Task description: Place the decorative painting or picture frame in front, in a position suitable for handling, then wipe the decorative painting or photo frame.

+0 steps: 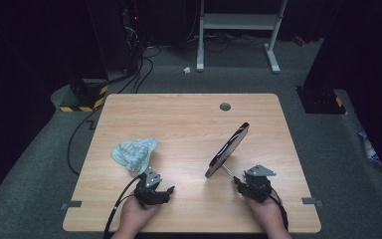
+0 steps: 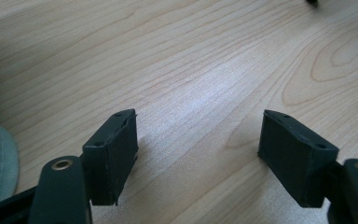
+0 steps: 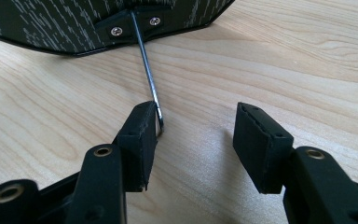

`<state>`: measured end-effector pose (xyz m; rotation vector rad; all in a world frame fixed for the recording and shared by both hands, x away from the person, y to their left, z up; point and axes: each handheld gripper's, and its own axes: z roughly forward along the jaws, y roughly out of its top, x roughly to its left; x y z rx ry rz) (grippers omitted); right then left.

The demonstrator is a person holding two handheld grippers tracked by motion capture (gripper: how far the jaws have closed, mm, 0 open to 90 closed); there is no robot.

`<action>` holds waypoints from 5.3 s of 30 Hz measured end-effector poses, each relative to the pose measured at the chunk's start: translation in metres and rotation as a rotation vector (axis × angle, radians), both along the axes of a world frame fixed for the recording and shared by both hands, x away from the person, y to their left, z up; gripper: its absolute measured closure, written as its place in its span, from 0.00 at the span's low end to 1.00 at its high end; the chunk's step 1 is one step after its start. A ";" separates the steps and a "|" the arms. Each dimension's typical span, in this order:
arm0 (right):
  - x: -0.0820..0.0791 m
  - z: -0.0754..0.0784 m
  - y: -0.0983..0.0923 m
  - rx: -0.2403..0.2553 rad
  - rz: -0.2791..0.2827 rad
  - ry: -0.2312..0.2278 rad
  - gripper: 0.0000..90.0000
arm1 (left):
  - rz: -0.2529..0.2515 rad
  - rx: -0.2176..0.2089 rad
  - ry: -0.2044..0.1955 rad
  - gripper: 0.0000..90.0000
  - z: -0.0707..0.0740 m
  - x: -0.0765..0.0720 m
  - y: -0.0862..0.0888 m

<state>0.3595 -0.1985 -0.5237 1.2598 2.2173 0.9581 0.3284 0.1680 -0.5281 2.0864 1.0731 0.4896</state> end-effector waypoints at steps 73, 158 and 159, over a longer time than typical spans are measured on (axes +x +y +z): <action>-0.003 0.007 -0.026 0.037 -0.096 -0.044 0.46 | -0.021 0.000 -0.001 0.33 0.000 0.001 0.000; 0.008 0.022 -0.005 0.138 -0.112 -0.165 0.70 | 0.016 0.002 -0.001 0.34 0.000 -0.002 0.002; 0.009 0.022 -0.006 0.138 -0.114 -0.165 0.70 | 0.018 0.001 -0.001 0.34 0.000 -0.002 0.002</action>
